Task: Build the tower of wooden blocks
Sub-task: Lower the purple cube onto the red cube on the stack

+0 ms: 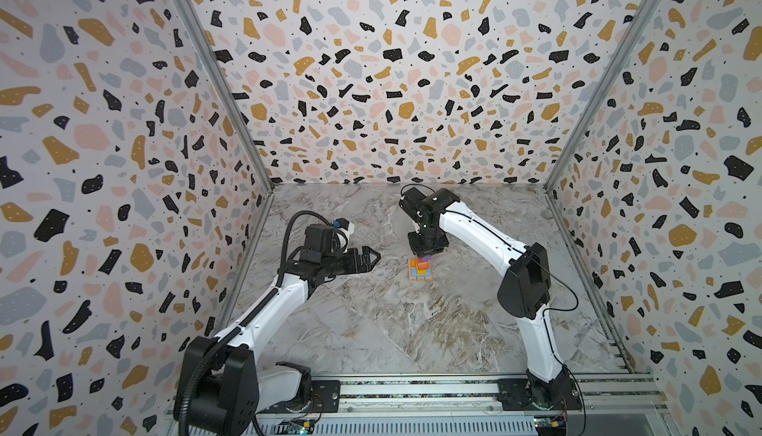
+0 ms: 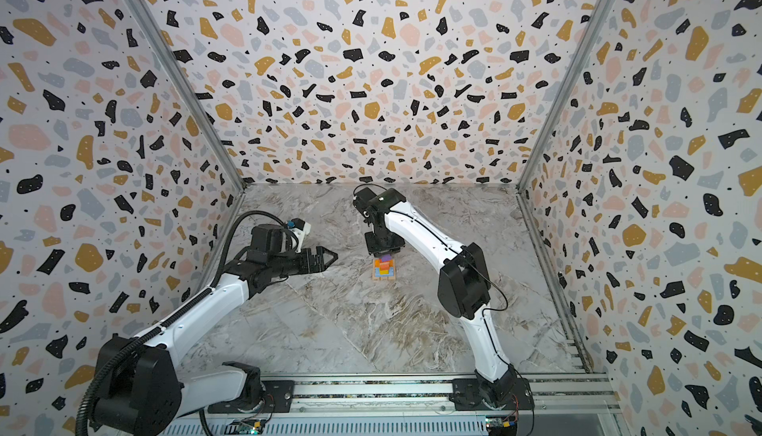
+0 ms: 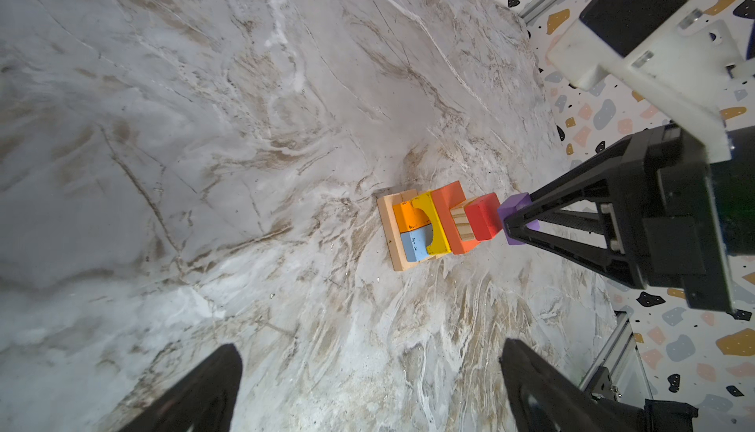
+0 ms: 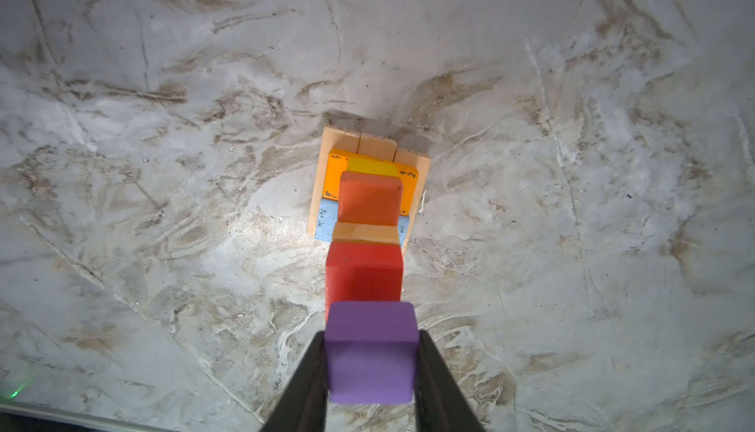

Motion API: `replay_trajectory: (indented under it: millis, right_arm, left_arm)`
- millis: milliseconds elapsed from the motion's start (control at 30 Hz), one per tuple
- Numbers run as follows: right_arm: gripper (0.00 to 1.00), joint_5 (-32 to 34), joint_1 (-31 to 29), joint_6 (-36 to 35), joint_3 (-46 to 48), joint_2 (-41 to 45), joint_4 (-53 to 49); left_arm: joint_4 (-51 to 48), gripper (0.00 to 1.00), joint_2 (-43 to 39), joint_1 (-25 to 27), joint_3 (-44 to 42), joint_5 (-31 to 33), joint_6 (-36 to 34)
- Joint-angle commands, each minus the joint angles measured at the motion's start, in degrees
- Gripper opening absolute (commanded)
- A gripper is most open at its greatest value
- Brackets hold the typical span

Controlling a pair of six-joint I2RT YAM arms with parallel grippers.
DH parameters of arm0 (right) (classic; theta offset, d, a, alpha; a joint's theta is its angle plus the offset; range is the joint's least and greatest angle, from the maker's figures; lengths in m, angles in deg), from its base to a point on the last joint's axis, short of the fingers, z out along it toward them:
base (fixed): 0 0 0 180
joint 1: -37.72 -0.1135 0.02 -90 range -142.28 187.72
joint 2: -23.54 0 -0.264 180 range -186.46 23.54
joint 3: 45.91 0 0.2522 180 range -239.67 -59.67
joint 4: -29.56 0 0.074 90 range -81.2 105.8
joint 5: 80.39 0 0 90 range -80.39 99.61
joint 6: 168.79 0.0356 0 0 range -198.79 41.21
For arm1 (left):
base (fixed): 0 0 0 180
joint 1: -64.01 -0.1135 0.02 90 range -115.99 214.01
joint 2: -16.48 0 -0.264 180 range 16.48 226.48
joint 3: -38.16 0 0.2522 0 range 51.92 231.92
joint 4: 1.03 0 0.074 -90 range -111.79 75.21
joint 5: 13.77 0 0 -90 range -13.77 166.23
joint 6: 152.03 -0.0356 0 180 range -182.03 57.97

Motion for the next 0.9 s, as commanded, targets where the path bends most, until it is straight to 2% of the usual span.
replay_trajectory:
  millis: [0,867]
  right_arm:
    - [0.31,-0.3,-0.4,0.1,-2.6,-0.2,-2.0]
    - [0.31,-0.1,-0.3,-0.3,-3.7,-1.7,-2.0]
  left_arm:
    - [1.4,1.0,-1.2,-0.5,-0.7,-0.9,0.5]
    - [1.5,1.0,-1.2,-0.5,-0.8,-1.0,0.5]
